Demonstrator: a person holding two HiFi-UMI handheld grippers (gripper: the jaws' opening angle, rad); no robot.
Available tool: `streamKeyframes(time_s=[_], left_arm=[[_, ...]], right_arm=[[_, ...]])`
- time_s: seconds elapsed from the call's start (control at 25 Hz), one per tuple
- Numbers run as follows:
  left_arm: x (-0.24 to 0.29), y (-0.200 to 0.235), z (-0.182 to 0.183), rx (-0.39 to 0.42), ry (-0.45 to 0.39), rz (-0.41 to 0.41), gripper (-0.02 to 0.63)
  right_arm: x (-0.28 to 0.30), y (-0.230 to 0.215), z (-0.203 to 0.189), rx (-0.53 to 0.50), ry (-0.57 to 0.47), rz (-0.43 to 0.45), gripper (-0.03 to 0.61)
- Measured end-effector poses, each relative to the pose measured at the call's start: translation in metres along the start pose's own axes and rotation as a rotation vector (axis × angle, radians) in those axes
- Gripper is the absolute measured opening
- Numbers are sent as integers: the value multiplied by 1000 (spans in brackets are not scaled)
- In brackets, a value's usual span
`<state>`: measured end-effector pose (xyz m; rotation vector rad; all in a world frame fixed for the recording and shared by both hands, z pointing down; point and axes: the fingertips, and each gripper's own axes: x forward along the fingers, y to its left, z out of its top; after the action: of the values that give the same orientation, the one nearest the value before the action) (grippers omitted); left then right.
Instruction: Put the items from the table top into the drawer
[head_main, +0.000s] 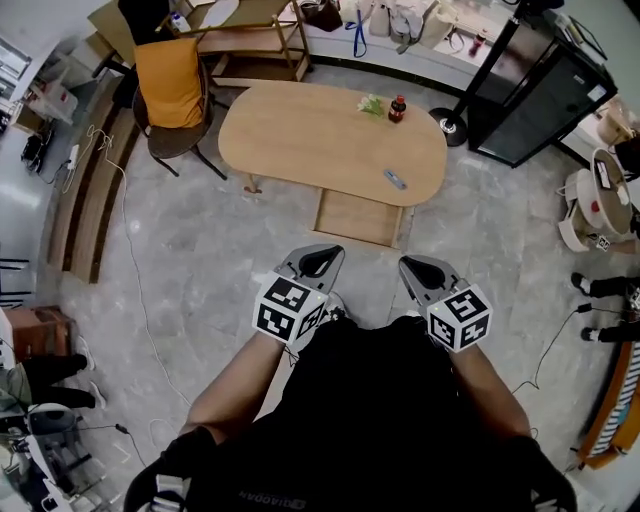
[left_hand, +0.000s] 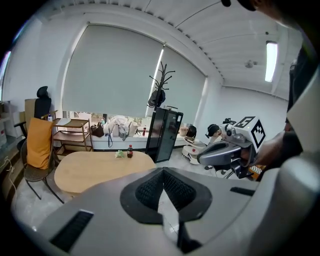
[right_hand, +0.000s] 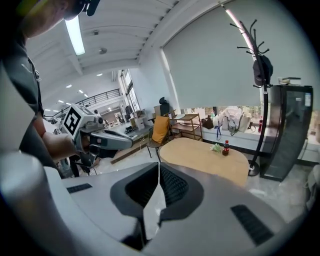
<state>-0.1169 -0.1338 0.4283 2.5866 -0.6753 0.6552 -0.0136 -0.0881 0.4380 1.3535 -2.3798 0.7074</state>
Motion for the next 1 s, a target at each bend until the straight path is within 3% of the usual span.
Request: streamKeyframes(time_s=[0.28,0.52,0.8,1.0], left_arm=[[11,38,-15,-49,36,-28,2],[33,62,-21,-77,69,-23,2],[64,91,-24,-125,124,41,2],[116,117,-19,-139,178,89,2]], right_arm=[[39,-15,0,9,55,-38,5],[70,-54,-2,-10,100,-62,5],[119,-139,-25,-26,191,-94,5],[174,-220,-51,-30,259,-104,5]])
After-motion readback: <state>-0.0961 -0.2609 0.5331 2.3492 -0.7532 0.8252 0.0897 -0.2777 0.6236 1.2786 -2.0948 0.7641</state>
